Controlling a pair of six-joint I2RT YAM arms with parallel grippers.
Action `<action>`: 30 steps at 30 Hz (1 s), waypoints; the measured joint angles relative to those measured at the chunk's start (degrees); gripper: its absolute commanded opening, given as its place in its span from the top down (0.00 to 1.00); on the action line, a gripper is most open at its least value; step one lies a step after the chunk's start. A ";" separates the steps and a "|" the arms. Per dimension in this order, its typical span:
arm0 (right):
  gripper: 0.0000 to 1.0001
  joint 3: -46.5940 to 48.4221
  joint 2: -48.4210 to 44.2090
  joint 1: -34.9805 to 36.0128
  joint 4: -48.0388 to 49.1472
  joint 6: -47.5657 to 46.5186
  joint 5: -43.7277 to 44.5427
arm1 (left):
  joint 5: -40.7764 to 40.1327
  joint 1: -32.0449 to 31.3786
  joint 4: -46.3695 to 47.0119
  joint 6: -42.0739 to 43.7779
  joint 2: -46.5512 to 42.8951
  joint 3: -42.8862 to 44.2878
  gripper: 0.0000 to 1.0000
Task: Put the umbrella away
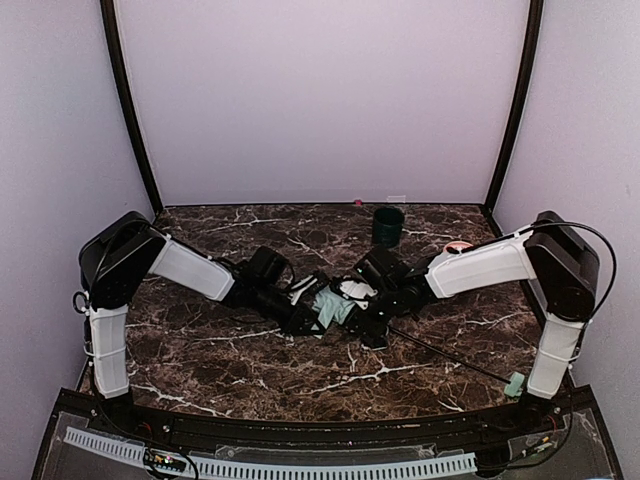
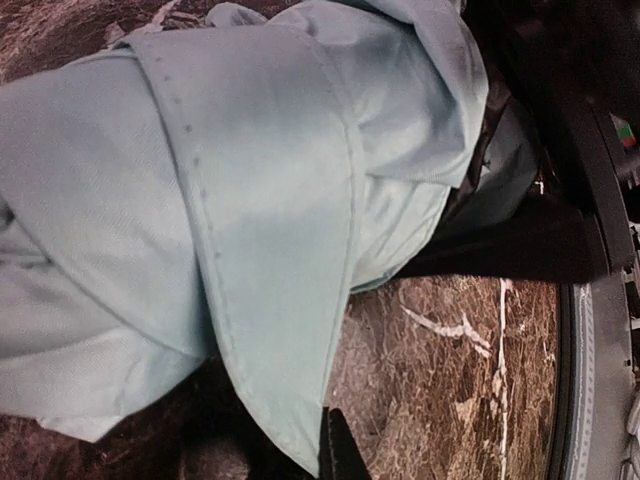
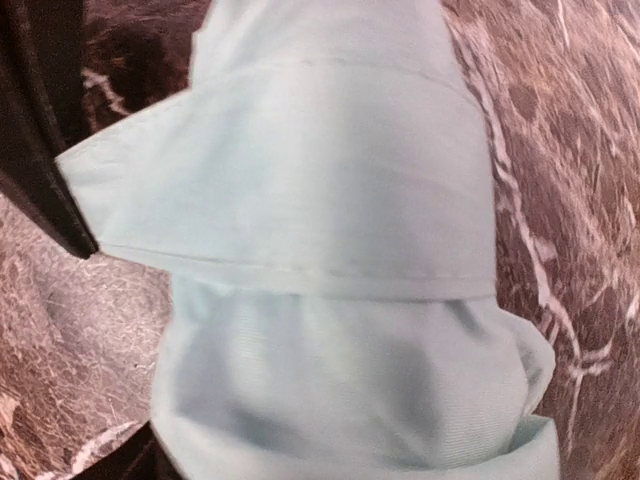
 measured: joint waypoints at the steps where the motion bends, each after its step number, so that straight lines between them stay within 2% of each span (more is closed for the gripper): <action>1: 0.54 0.11 0.15 0.00 0.02 -0.15 0.07 | 0.11 0.00 -0.15 0.04 0.00 -0.02 1.00; 4: 0.74 0.50 0.72 -0.15 -0.13 1.42 0.11 | 0.76 -0.02 -0.59 0.17 -0.35 -0.20 1.00; 9: 0.98 0.55 0.74 -1.33 0.31 2.56 -2.58 | 1.81 -0.20 -3.26 0.46 -3.39 -1.88 1.00; 10: 1.00 0.55 0.74 -1.70 0.35 2.54 -3.30 | 2.38 -0.42 -3.76 0.46 -4.39 -1.88 1.00; 18: 1.00 0.52 0.66 -2.32 0.57 -0.35 -12.00 | 4.98 -4.09 -1.66 -1.51 -16.52 -0.61 1.00; 25: 1.00 0.50 -1.01 -2.78 1.36 0.35 -16.85 | 8.31 -4.31 -1.07 -5.27 -13.42 7.43 1.00; 30: 1.00 -0.11 -4.94 -8.81 2.29 3.26 -24.37 | 9.29 -6.38 -3.34 -3.17 -12.79 8.33 1.00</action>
